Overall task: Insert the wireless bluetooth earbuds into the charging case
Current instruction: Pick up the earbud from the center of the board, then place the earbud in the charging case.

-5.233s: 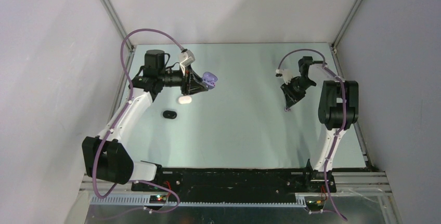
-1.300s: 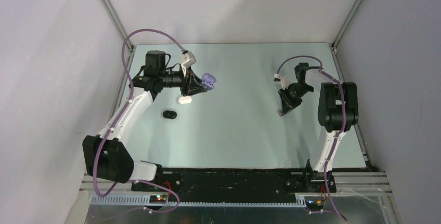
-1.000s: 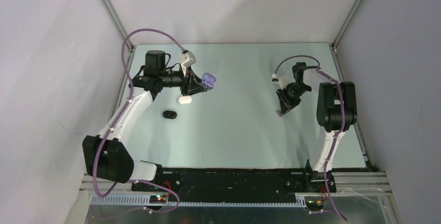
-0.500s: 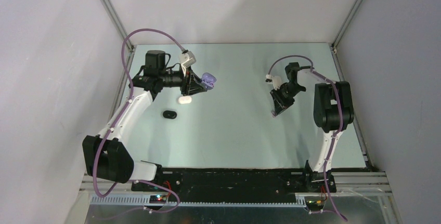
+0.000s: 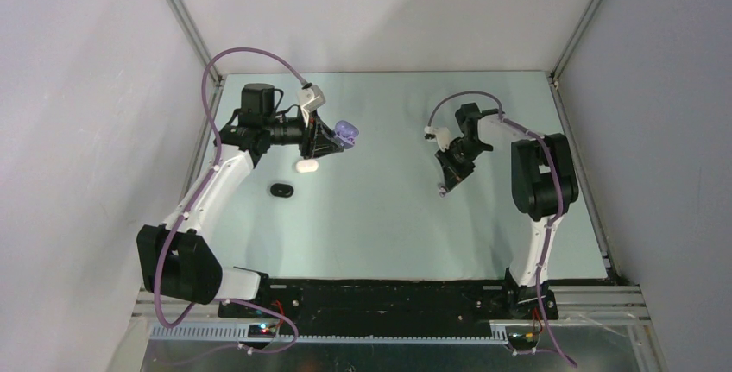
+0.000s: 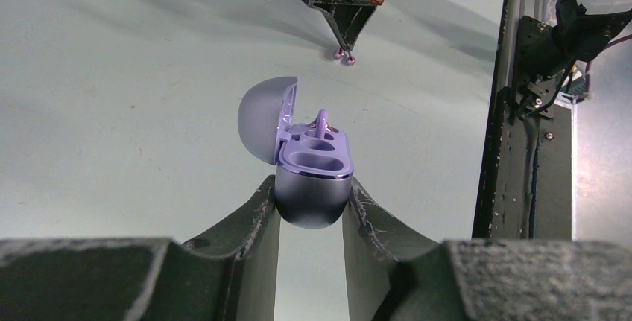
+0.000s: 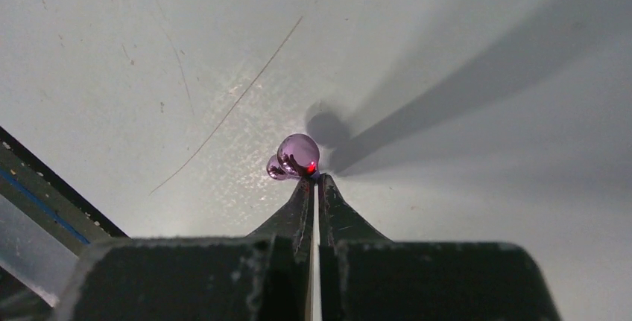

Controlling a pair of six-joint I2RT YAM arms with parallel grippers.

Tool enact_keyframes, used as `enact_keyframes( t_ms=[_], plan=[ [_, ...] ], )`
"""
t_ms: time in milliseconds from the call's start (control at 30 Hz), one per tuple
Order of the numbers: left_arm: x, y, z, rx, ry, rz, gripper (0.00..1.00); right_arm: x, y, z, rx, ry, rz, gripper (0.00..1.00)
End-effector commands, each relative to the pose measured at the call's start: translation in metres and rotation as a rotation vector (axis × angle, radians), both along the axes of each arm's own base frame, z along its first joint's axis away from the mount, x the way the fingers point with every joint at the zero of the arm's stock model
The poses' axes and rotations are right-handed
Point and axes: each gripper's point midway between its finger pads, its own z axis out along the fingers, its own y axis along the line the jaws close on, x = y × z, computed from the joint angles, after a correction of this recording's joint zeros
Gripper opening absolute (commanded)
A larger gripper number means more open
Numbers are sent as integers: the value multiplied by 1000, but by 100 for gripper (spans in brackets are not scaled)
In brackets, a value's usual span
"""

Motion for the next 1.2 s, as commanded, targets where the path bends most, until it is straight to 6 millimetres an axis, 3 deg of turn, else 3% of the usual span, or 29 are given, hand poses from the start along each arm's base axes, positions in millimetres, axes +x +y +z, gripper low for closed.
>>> enact_keyframes(
  t_ms=[0,100,267,533,667,867,1000,1167],
  plan=[
    [-1,2,17,-5,-69,3,4,21,-6,31,-4,-108,12,0],
    [-1,2,14,-6,-68,-1,3,20,0,64,7,-213,112,0],
    [3,-1,9,-15,-72,-22,3,-2,17,117,14,-404,369,0],
    [2,-14,-8,19,-26,-81,2,-13,47,180,-131,-748,734,0],
    [2,-19,-15,15,13,-97,0,-23,78,211,-145,-894,874,0],
    [-4,-34,-23,-6,38,-149,0,-29,126,261,-90,-1050,937,0],
    [-11,-42,-25,-17,27,-172,0,-30,156,279,-61,-1116,946,0],
    [-11,-46,-13,-39,-34,-118,0,-32,182,283,-31,-1121,887,0]
  ],
)
